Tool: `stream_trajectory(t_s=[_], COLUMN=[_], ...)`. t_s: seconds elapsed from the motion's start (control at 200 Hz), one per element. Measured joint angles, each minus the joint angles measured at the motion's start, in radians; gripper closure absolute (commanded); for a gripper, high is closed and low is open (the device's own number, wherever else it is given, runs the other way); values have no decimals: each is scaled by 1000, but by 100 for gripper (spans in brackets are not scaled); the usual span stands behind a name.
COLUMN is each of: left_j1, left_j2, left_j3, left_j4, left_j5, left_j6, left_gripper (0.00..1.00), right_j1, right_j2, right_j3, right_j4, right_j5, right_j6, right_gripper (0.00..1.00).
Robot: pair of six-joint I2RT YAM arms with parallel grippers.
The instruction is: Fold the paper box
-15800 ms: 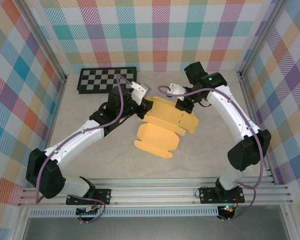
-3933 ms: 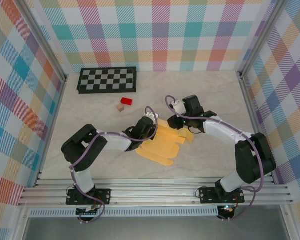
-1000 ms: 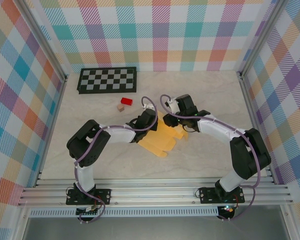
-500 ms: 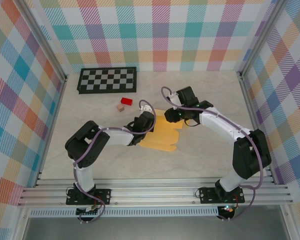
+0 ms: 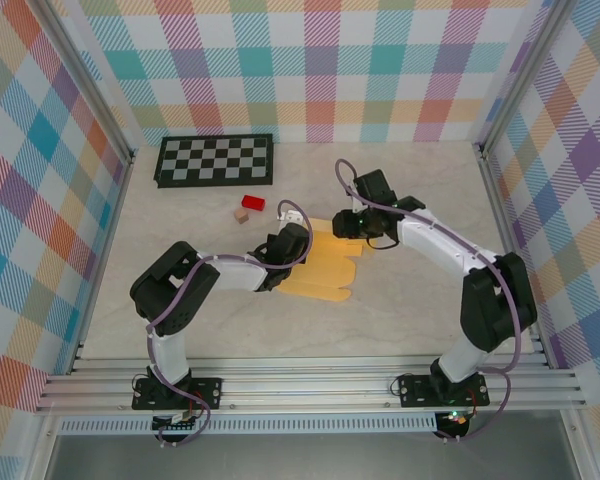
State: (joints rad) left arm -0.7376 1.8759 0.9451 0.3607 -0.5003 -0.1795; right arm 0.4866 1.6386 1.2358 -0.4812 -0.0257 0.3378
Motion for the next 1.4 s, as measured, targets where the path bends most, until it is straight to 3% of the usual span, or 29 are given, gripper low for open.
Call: stream_trajectory(t_s=[0.4, 0.63, 1.085, 1.295, 1.4], left_j1=[-8, -12, -20, -21, -21], left_j2=[0, 0, 1, 2, 2], left_j3=[6, 6, 38, 41, 46], left_j4=[-19, -29, -101, -115, -123], left_j5=[-23, -50, -84, -89, -89], left_j6=[-15, -29, -57, -60, -60], left_gripper=[100, 100, 100, 100, 100], right_j1=[-33, -41, -56, -140, -153], right_j2=[38, 69, 16, -97, -99], right_j3=[-69, -73, -112, -221, -259], right_j4=[130, 205, 203, 206, 219], right_j5=[-69, -157, -117, -117, -125], right_j6=[159, 191, 171, 152, 149], right_gripper=[55, 67, 57, 59, 66])
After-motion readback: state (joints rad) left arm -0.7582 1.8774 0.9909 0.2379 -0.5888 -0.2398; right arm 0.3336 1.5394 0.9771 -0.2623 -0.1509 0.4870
